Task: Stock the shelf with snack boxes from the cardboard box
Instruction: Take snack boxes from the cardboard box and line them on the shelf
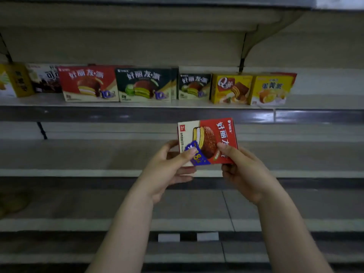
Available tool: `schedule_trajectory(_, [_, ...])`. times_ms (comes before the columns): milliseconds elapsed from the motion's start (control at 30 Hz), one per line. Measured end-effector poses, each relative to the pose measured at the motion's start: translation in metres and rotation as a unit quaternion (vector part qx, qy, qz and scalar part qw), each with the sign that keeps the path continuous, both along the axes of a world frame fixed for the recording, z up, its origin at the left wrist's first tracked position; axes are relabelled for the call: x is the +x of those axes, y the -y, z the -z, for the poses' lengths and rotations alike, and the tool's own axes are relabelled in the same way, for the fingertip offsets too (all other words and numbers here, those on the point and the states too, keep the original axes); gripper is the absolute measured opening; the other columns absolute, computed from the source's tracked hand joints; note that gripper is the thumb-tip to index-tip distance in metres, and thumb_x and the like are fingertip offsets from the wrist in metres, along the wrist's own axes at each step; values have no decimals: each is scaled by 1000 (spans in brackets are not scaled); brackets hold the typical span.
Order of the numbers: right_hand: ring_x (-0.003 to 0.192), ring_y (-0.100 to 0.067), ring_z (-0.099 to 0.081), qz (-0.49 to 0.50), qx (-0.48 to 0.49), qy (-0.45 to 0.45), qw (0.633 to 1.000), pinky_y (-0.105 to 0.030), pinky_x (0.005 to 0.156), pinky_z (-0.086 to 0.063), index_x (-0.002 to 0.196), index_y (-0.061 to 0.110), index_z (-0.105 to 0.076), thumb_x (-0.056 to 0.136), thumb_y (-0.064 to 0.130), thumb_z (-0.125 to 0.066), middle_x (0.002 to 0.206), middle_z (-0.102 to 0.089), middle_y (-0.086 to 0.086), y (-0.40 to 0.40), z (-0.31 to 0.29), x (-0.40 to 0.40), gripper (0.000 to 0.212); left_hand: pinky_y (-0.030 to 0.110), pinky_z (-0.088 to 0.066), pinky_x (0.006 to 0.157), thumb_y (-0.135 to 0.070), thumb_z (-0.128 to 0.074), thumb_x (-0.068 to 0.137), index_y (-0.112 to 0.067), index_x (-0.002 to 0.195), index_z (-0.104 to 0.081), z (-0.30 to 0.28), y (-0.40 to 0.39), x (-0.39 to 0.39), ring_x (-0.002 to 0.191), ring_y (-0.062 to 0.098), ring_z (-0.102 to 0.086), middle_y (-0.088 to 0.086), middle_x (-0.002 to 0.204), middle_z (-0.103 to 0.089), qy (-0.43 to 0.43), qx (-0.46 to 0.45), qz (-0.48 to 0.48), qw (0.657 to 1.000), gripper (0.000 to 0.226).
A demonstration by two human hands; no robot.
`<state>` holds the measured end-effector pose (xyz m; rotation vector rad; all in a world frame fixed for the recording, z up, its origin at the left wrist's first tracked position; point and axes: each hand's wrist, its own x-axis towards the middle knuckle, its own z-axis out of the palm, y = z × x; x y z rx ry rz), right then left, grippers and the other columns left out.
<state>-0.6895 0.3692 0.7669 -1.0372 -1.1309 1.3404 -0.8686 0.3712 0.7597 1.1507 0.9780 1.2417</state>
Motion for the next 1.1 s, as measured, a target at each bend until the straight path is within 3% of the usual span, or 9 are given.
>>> schedule_trajectory(233, [80,-6,-67,-9,-4,9,1000,-29,79,-49,116,23,-61,65,36,-81,91,-74,6,18,34,40,56,34,-60,68,-28,-69,79,-16,123,-55,30,16,40,84,27,-72,7,99,-74,4,-59,-3,998,47])
schedule_trajectory(333, [100,-7,-64,40,86,118,988,-28,87,-52,127,32,-51,72,20,-82,111,-65,9,20,44,52,64,44,-57,81,-50,-60,79,-17,122,-57,35,20,50,96,31,-69,10,109,-70,10,-102,8,995,54])
schedule_trajectory(500, [120,1,-37,98,347,391,847,-12,96,-41,118,53,-41,76,6,-78,136,-32,9,26,69,67,72,53,-53,87,-78,-49,65,-9,129,-52,40,30,57,105,40,-65,19,120,-65,124,-219,38,967,95])
schedule_trajectory(633, [132,-15,-32,97,444,436,777,-15,97,-34,129,49,-38,78,3,-74,150,-21,0,29,88,77,78,39,-60,67,-50,-66,71,-10,123,-58,41,43,69,88,29,-73,17,106,-72,149,-193,17,970,66])
schedule_trajectory(700, [132,-9,-30,100,409,412,808,-19,99,-37,130,59,-30,80,-9,-65,152,-21,2,31,90,80,92,41,-60,73,-39,-69,72,-10,118,-60,43,46,73,92,30,-72,18,105,-72,148,-156,-5,977,54])
schedule_trajectory(767, [127,-6,-39,120,320,333,879,-22,98,-44,133,60,-27,83,-18,-50,147,-31,3,34,90,83,96,43,-59,78,-33,-70,71,-10,116,-60,44,47,74,97,31,-70,19,107,-71,153,-122,-25,980,51])
schedule_trajectory(867, [113,-13,-57,148,172,163,960,-34,92,-52,130,39,-38,95,0,-48,133,-53,0,38,84,87,54,41,-59,75,-29,-71,70,-8,120,-59,42,48,76,97,31,-70,19,109,-71,155,-88,-44,983,56])
schedule_trajectory(967, [105,-21,-65,123,78,31,989,-37,84,-54,115,27,-53,98,25,-52,116,-66,-4,46,69,86,17,40,-60,71,-25,-71,71,-4,126,-55,38,50,83,94,32,-70,20,109,-70,165,-60,-46,983,61])
schedule_trajectory(1100, [89,-20,-72,34,24,-57,998,-38,78,-57,118,18,-53,93,39,-56,95,-75,-2,53,45,92,33,43,-60,73,-20,-70,71,-3,126,-53,30,50,107,95,34,-70,21,109,-70,175,-47,-25,983,60])
